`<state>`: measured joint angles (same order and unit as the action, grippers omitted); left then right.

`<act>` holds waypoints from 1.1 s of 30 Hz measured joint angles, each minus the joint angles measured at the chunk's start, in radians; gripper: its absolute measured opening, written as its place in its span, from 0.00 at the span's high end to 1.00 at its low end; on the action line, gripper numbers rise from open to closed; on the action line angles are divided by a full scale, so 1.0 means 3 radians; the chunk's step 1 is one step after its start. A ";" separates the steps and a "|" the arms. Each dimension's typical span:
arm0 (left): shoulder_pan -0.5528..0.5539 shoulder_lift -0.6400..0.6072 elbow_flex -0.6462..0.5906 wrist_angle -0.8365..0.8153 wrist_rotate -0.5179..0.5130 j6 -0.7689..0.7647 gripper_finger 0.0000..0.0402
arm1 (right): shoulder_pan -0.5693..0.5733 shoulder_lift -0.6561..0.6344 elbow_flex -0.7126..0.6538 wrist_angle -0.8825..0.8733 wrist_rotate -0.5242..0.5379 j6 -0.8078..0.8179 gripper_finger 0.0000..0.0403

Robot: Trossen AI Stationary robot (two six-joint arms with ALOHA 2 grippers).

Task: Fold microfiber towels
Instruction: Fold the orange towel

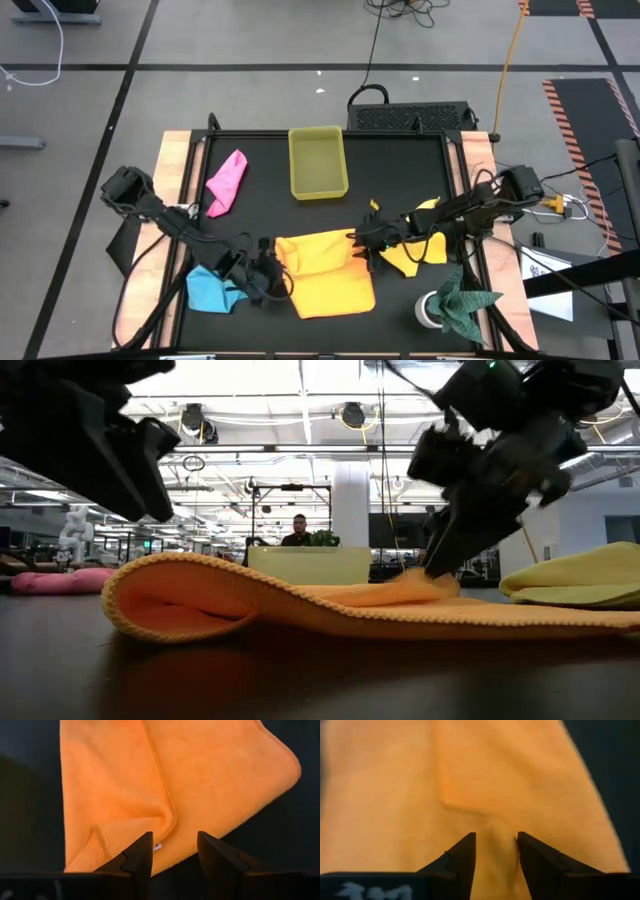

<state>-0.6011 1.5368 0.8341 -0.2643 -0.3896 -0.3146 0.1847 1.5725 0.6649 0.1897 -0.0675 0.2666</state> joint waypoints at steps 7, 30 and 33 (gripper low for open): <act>-0.0148 0.0000 0.0000 0.0079 -0.0228 0.0257 0.65 | 0.0170 -0.0277 0.0000 -0.0150 -0.0120 -0.0425 0.73; 0.0094 0.0426 -0.0001 0.0423 -0.0084 0.0340 0.48 | 0.0744 -0.0036 -0.0013 -0.0310 0.1099 -0.1795 0.72; 0.0134 0.0366 0.0003 0.0466 -0.0113 0.0324 0.44 | 0.0744 -0.0021 -0.0013 -0.0250 0.1184 -0.1799 0.84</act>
<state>-0.5609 1.6466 0.8350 -0.1245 -0.4234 -0.2175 0.4080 1.5661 0.6609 0.1147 0.2876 -0.2731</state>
